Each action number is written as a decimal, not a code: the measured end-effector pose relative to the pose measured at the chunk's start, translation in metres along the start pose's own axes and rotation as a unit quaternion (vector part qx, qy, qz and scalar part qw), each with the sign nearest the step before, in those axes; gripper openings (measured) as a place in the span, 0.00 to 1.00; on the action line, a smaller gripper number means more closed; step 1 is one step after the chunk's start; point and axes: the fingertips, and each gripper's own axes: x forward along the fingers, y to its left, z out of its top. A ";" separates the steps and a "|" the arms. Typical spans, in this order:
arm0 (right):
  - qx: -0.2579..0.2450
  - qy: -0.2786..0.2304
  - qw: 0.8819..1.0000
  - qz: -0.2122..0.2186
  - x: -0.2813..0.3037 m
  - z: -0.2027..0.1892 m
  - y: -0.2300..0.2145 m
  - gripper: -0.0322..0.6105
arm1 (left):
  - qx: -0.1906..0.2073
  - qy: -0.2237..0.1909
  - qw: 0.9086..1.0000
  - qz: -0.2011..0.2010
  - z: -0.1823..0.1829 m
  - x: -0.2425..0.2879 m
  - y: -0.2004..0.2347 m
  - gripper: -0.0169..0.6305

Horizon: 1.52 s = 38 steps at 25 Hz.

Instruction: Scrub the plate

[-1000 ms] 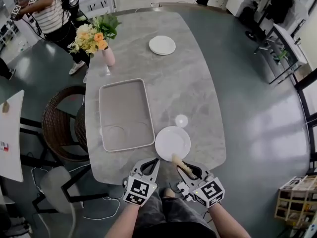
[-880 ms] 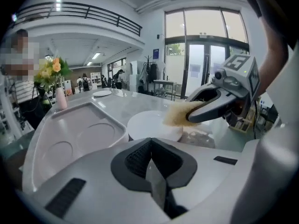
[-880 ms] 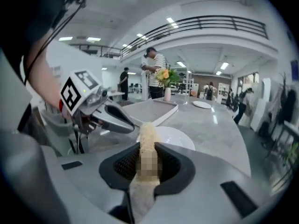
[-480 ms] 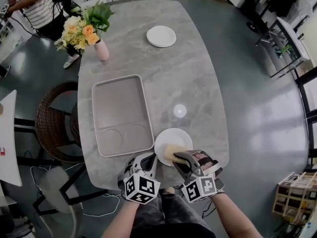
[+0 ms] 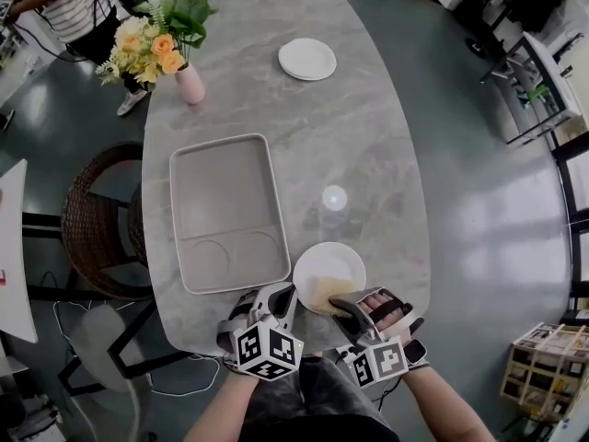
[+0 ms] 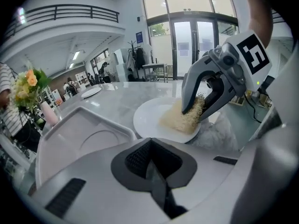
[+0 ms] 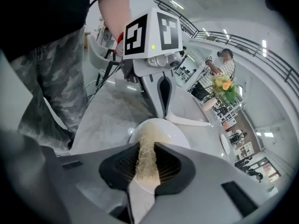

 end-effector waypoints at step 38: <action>0.165 0.019 0.986 -0.006 -0.009 -0.027 -0.026 0.17 | 0.083 0.024 0.996 -0.016 0.006 0.006 -0.007 0.05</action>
